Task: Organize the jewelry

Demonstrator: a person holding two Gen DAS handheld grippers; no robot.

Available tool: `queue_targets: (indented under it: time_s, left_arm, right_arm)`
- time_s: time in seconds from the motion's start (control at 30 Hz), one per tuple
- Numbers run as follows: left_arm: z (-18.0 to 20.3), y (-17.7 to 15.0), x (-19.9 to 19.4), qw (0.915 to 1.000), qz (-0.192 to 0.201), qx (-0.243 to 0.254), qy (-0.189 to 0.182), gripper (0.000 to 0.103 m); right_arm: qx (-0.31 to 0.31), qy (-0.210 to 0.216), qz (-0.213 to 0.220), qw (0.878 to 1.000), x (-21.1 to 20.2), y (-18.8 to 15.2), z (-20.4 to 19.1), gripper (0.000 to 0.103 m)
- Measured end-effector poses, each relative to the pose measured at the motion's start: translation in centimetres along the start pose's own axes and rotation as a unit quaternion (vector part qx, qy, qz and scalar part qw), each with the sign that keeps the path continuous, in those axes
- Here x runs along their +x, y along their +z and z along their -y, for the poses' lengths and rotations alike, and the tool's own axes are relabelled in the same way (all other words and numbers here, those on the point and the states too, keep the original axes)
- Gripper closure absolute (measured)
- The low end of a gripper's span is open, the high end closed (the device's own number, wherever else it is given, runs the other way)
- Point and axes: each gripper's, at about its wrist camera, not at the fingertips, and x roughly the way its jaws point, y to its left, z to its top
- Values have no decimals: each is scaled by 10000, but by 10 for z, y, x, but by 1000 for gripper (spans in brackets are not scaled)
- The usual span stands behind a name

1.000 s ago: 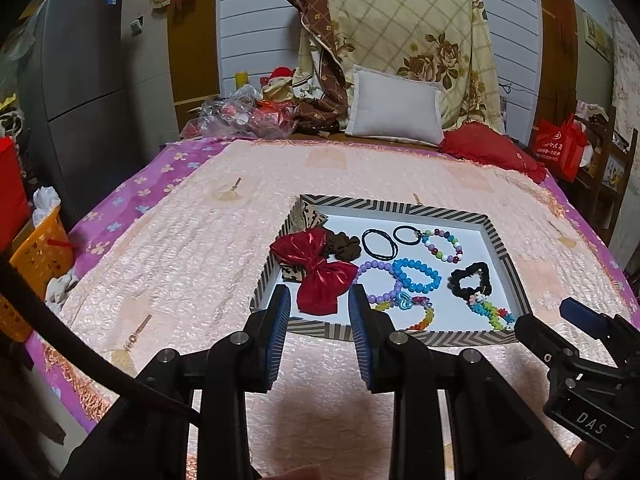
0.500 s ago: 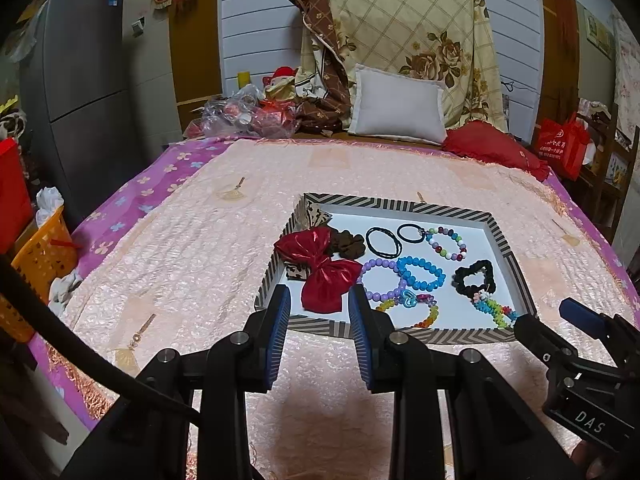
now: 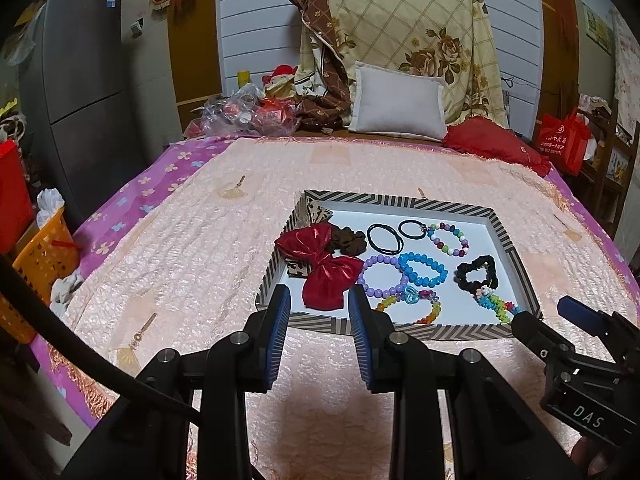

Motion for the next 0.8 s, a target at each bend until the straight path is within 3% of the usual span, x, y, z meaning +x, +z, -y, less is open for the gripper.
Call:
queue_targets:
  time_s: [0.8]
  left_arm:
    - [5, 2, 12, 9999, -18, 125, 10, 73]
  right_arm:
    - [35, 55, -175, 9998, 17, 0, 4, 23]
